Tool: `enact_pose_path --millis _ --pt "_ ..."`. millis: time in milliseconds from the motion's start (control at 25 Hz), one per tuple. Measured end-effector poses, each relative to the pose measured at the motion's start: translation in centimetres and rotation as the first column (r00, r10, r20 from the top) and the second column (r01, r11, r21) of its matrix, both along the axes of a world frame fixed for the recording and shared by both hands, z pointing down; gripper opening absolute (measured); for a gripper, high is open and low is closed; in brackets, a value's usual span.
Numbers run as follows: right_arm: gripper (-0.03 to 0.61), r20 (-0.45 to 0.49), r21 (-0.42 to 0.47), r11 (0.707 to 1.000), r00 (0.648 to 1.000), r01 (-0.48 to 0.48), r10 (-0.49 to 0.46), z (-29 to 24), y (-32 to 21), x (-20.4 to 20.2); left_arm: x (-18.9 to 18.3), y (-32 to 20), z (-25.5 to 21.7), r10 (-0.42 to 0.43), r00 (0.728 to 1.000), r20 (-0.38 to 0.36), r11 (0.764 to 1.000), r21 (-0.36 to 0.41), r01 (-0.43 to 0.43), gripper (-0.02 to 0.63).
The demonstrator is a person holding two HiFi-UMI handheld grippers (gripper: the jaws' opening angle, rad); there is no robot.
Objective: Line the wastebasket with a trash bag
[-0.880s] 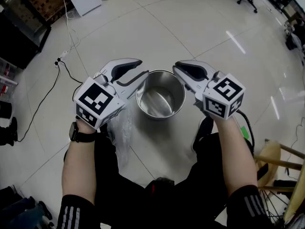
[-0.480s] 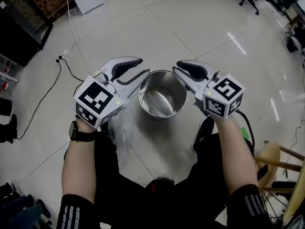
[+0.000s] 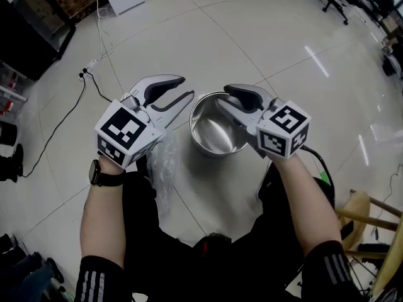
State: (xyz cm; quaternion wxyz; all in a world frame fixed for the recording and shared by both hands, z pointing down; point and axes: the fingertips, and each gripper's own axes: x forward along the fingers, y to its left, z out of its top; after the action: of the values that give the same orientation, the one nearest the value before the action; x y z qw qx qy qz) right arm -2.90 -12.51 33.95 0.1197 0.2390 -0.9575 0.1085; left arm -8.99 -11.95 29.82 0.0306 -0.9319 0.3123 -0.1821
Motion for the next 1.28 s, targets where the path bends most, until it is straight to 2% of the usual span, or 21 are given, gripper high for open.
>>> enact_pose_path --millis 200,360,560,760,920,1120,1280 --pt "0.163 -0.032 -0.059 0.992 0.993 0.111 -0.113 3.0 2.4 -5.4 -2.6 0.0 0.1 -0.032 0.999 -0.008 0.999 -0.007 0.032 0.115" --pt "0.163 -0.044 -0.091 0.977 0.980 0.191 -0.196 5.1 4.3 -10.0 -5.4 0.3 1.0 -0.074 0.997 0.001 0.996 -0.045 0.074 0.115" --pt "0.169 -0.102 -0.168 0.959 0.964 0.226 -0.245 10.4 5.2 -16.1 -10.4 0.7 2.8 -0.149 0.989 0.024 0.987 -0.063 0.150 0.115" --pt "0.179 -0.196 -0.241 0.941 0.937 0.239 -0.289 17.6 6.4 -21.1 -15.8 1.6 5.2 -0.220 0.973 0.063 0.966 -0.127 0.227 0.115" --pt "0.194 -0.305 -0.297 0.927 0.897 0.231 -0.321 23.6 7.9 -23.0 -18.8 1.9 5.5 -0.253 0.966 0.059 0.957 -0.130 0.259 0.115" --pt "0.218 -0.367 -0.405 0.899 0.870 0.169 -0.329 30.1 9.7 -23.4 -19.4 2.4 4.0 -0.246 0.969 0.014 0.963 -0.114 0.246 0.115" --pt "0.224 -0.370 -0.505 0.852 0.857 0.139 -0.359 34.2 12.2 -23.3 -19.5 3.0 4.0 -0.229 0.973 0.014 0.967 -0.108 0.229 0.115"
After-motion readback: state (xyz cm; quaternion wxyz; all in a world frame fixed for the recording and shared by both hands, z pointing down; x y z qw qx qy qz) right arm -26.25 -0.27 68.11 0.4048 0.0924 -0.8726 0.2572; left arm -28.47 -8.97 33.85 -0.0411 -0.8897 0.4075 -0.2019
